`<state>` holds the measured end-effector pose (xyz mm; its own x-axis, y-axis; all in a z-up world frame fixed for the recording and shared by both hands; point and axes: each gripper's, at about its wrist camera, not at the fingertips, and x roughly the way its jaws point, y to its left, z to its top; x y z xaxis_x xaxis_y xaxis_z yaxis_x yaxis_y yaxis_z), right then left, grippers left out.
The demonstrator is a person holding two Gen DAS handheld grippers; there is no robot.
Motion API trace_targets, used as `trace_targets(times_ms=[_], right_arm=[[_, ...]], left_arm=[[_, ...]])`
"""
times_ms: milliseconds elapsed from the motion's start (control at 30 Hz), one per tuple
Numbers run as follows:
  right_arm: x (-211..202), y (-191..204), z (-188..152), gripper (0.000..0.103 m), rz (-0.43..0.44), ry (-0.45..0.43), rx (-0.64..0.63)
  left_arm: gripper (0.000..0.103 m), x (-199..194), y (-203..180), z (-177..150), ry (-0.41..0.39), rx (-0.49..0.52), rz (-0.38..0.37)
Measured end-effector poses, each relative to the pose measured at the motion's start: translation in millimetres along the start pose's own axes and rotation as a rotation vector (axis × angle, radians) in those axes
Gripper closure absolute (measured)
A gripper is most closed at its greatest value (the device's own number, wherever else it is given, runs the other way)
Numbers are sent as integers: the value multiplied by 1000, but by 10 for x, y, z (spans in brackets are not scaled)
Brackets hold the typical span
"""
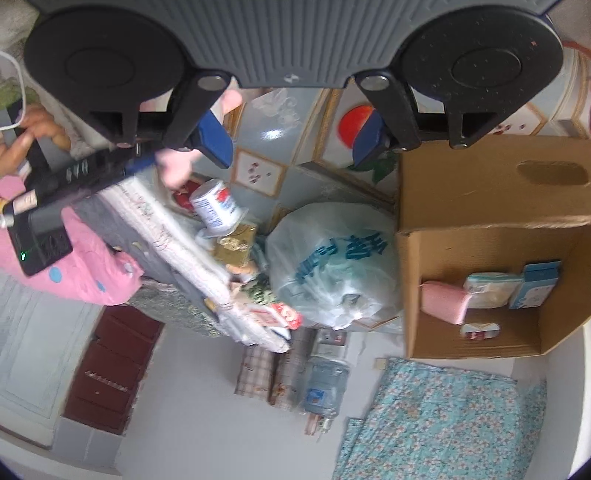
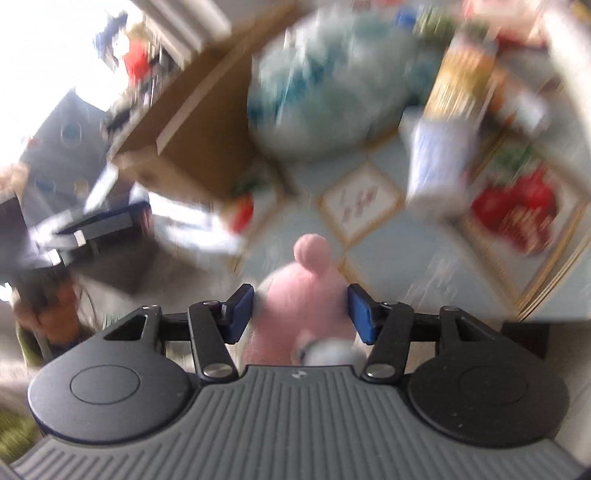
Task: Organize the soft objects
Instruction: 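Lift the plush doll out of the pile with the right gripper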
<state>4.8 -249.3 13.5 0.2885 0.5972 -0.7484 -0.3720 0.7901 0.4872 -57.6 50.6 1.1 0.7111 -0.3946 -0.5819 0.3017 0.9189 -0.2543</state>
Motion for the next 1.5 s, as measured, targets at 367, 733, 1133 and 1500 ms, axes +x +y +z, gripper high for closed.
trace_targets(times_ms=[367,733,1133,1500], right_arm=[[-186,-370,561,50,92,-358,184],[-22,-793,881,50,-17,-570,242],[-75,-1130,710,49,-8,-532,297],[-239,-1269,609,48,78,-415,401]], left_arm=[[23,625,-339,330,27,77,-121],[38,1261,-623,592,20,117,-93],[42,1736,-685,816,77,80,-167],[40,1964,-700,927,83,78,-164]])
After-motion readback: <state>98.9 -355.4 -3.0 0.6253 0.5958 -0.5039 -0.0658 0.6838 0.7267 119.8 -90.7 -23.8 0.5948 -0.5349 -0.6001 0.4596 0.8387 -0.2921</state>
